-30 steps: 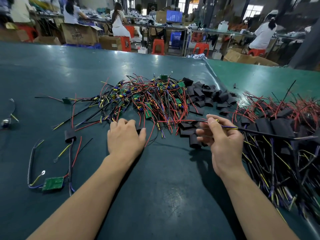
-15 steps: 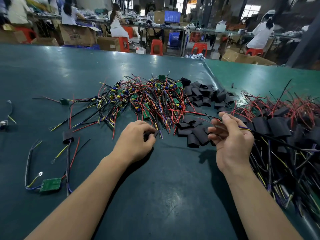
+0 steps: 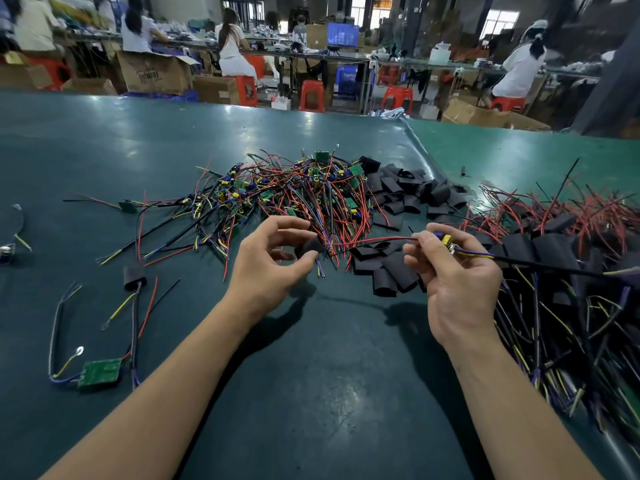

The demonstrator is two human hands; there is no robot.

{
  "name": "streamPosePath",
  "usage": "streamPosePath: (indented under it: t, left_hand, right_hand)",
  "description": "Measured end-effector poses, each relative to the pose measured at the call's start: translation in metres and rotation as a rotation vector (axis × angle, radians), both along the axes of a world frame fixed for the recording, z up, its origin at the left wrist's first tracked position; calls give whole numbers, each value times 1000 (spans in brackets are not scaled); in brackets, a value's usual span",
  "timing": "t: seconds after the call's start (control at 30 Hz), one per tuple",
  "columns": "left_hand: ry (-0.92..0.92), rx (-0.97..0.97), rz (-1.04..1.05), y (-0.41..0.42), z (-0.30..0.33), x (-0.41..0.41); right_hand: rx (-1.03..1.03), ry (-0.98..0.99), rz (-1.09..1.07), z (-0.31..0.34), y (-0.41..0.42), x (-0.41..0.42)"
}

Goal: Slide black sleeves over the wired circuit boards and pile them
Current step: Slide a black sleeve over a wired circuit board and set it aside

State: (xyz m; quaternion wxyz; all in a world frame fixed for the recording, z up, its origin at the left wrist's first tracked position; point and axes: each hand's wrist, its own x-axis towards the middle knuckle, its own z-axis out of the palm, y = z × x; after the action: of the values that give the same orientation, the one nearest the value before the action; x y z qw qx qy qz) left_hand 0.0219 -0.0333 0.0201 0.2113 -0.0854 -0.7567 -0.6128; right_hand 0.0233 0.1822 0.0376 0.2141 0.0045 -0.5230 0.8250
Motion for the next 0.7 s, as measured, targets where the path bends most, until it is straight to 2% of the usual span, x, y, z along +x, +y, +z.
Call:
streamPosePath:
  t: [0.1,0.27,0.5,0.7]
  left_hand:
    - [9,96,-55,4,0,2]
    - [11,146,-143,6,0,4]
    - [29,71,-186,7,-1,5]
    - [48,11,-235,8,-2,6]
  right_hand:
    - [-29,10,-10,0,-1,-1]
    - [-58,21,-23,1,2,-1]
    - [-68,-9,-5,0,1,-2]
    - [-187,-122,13,2,4,-4]
